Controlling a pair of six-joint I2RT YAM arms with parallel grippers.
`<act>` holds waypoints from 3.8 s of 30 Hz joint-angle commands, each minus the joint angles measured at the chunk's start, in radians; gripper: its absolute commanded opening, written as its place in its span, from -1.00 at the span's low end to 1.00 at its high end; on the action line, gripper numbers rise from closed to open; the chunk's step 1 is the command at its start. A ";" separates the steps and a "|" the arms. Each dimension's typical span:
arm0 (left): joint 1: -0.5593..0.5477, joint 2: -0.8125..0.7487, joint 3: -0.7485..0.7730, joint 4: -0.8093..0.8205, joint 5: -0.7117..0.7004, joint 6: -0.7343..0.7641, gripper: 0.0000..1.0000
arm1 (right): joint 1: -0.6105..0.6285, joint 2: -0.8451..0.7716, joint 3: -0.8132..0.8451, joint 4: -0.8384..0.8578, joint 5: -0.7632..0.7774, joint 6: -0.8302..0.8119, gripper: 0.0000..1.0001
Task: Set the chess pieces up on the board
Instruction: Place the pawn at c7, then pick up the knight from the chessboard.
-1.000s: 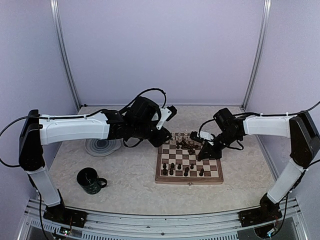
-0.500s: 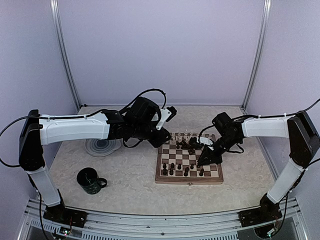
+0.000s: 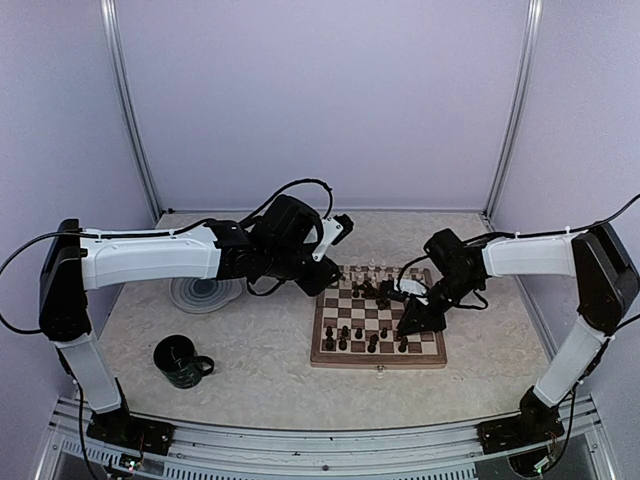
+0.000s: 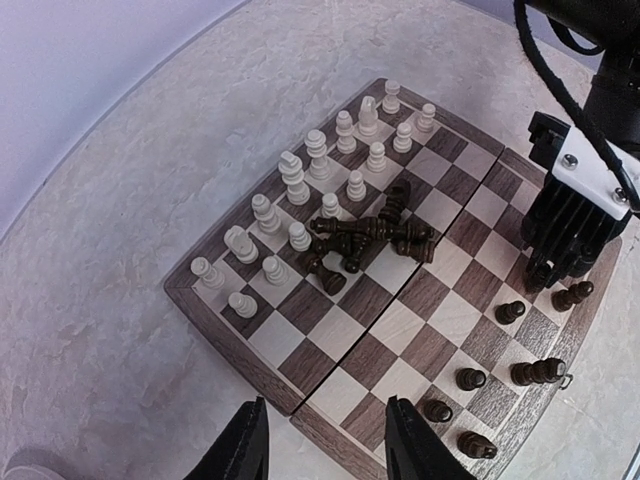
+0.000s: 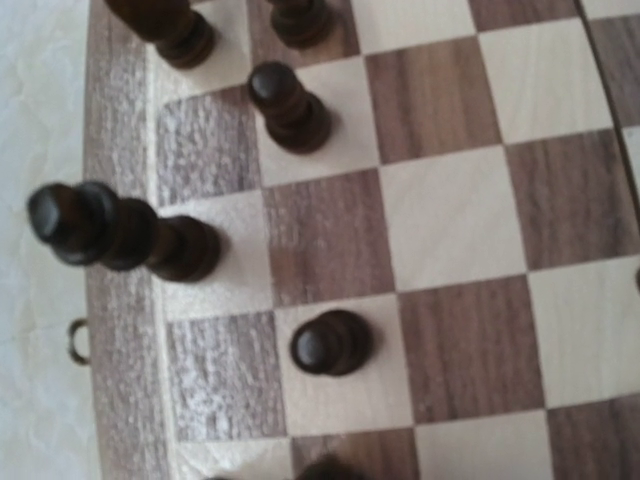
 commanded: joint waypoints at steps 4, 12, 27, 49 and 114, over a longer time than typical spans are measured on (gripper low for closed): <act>-0.008 0.011 0.026 -0.010 -0.008 0.015 -0.19 | 0.012 0.019 -0.002 -0.005 0.006 -0.008 -0.69; -0.013 0.011 0.028 -0.013 -0.011 0.019 -0.19 | 0.013 -0.011 0.021 -0.008 -0.037 0.016 -0.58; -0.017 0.009 0.031 -0.018 -0.014 0.024 -0.19 | -0.081 0.001 0.161 -0.037 -0.103 0.069 -0.53; -0.015 0.010 0.033 -0.028 -0.027 0.029 -0.19 | -0.060 0.184 0.292 0.087 0.129 0.129 -0.39; -0.028 0.080 0.037 0.043 0.150 -0.034 -0.19 | -0.052 0.052 0.187 -0.013 -0.052 0.028 -0.84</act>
